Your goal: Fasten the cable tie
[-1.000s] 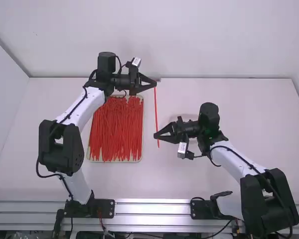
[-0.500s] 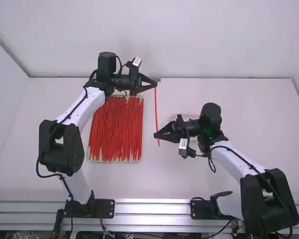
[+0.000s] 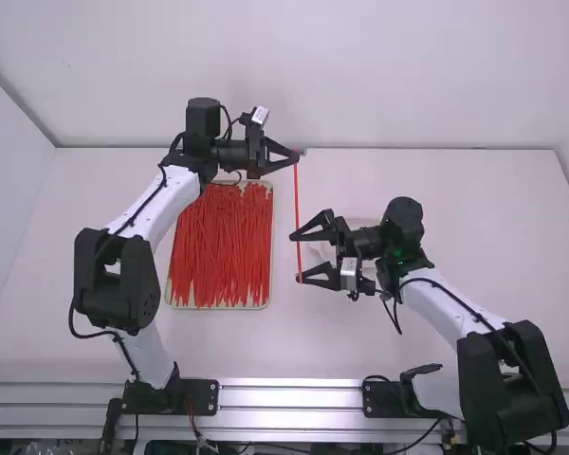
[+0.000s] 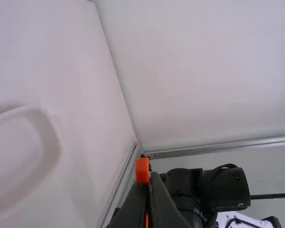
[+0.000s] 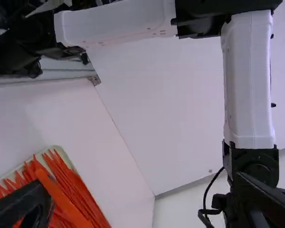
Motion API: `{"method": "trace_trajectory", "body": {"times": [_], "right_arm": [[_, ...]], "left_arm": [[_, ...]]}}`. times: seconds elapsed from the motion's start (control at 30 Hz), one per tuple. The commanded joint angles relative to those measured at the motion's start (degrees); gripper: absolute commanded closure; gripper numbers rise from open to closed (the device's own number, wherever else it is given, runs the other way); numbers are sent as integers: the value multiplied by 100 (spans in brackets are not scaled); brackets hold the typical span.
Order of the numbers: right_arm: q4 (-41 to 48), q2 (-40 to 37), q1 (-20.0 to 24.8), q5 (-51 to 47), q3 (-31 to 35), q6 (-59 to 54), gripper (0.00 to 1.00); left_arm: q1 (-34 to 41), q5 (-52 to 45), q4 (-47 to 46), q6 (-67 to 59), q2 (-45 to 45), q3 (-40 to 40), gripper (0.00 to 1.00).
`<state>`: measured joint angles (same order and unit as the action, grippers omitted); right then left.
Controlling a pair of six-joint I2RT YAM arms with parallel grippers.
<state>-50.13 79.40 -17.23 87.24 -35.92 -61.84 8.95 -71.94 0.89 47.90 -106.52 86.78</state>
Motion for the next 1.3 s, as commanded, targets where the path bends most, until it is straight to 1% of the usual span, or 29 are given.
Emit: {"method": "trace_trajectory", "body": {"times": [0.0, 0.23, 0.47, 0.5, 0.6, 0.7, 0.73, 0.77, 0.8, 0.83, 0.93, 1.0, 1.03, 1.1, 1.13, 1.2, 1.23, 1.27], "right_arm": [[20, 7, -7, 37, 33, 249, 1], [101, 7, -7, 15, 33, 94, 1], [-153, 7, -7, -26, 33, 24, 0], [-219, 7, -7, -31, 33, -9, 3], [-372, 7, -9, -179, 33, -7, 7], [-498, 7, -9, -442, 33, 24, 15], [-522, 7, -11, -490, 33, 52, 20], [-520, 7, -13, -503, 33, 0, 29], [-518, 7, -11, -501, 33, -9, 31], [-518, 7, -7, -503, 33, -4, 45], [-518, 7, -9, -503, 33, 11, 49], [-516, 7, -7, -503, 33, 13, 63], [-516, 7, -7, -505, 33, 9, 68], [-516, 7, -7, -525, 33, 11, 87], [-516, 7, -7, -525, 33, 11, 89], [-514, 7, -7, -520, 33, 46, 98], [-514, 7, -7, -520, 33, 61, 100], [-514, 7, -7, -520, 33, 61, 100]], "left_arm": [[7, -63, 20, -107, 11, 131, 98], [7, -66, 4, -107, 11, 131, 98], [7, -66, 0, -107, 11, 131, 98], [7, -66, 4, -107, 11, 131, 98], [7, -68, 2, -107, 11, 131, 98], [9, -118, 7, -107, 11, 131, 98], [11, -116, -15, -103, 11, 131, 98], [13, -111, -24, -103, 11, 131, 98], [13, -111, -22, -103, 11, 131, 98], [11, -111, -31, -103, 11, 131, 98], [22, -114, -42, -81, 11, 131, 98], [90, -109, -39, -87, 11, 131, 98], [103, -109, -44, -83, 11, 131, 98], [144, -103, -7, -85, 11, 131, 98], [144, -105, 0, -85, 11, 131, 98], [157, -85, 0, -85, 11, 131, 98], [155, -83, 9, -83, 11, 131, 98], [155, -85, 9, -85, 11, 131, 98]]}}
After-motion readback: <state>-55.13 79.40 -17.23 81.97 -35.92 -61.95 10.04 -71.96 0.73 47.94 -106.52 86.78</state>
